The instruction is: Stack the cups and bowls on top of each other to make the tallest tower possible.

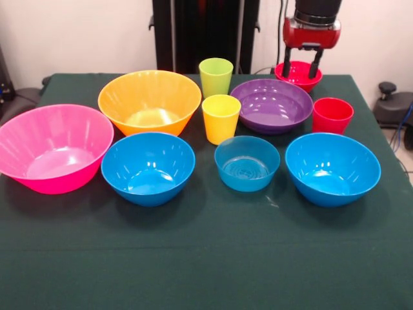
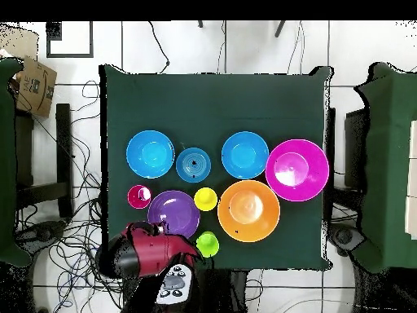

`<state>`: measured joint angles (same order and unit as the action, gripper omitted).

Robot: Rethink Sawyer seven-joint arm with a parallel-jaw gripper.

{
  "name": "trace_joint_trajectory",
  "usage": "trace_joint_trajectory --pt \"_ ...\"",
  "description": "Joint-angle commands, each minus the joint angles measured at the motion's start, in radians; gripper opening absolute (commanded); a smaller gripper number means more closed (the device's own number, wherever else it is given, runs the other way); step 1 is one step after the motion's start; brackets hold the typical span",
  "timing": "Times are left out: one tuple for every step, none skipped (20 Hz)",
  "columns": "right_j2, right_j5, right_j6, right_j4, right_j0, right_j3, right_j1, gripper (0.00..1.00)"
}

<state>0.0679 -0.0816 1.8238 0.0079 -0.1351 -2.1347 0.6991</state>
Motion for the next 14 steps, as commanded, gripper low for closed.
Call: trace_joint_trajectory --pt "-0.028 0.017 0.175 0.047 -0.014 0.085 -0.018 1.00" --pt "-0.027 0.017 0.177 0.044 -0.015 0.089 -0.021 1.00" --pt "-0.026 0.016 0.179 0.042 -0.016 0.093 -0.023 1.00" --pt "-0.027 0.021 0.178 0.037 -0.011 0.099 -0.030 1.00" --pt "-0.027 0.022 0.179 0.035 -0.010 0.103 -0.035 1.00" --pt "-0.037 0.117 0.188 -0.043 0.082 -0.046 0.025 1.00" --pt "-0.038 0.134 0.190 -0.056 0.095 -0.060 0.026 1.00" --pt "-0.038 0.149 0.193 -0.060 0.096 -0.057 0.013 1.00" --pt "-0.038 0.155 0.194 -0.060 0.097 -0.054 0.006 1.00" --pt "-0.037 0.160 0.194 -0.061 0.096 -0.051 0.000 1.00" --pt "-0.035 0.165 0.194 -0.061 0.096 -0.048 -0.006 1.00" --pt "-0.032 0.171 0.194 -0.061 0.093 -0.048 -0.010 1.00" --pt "-0.030 0.174 0.193 -0.059 0.092 -0.049 -0.013 1.00" --pt "-0.029 0.184 0.193 -0.060 0.091 -0.048 -0.023 1.00"
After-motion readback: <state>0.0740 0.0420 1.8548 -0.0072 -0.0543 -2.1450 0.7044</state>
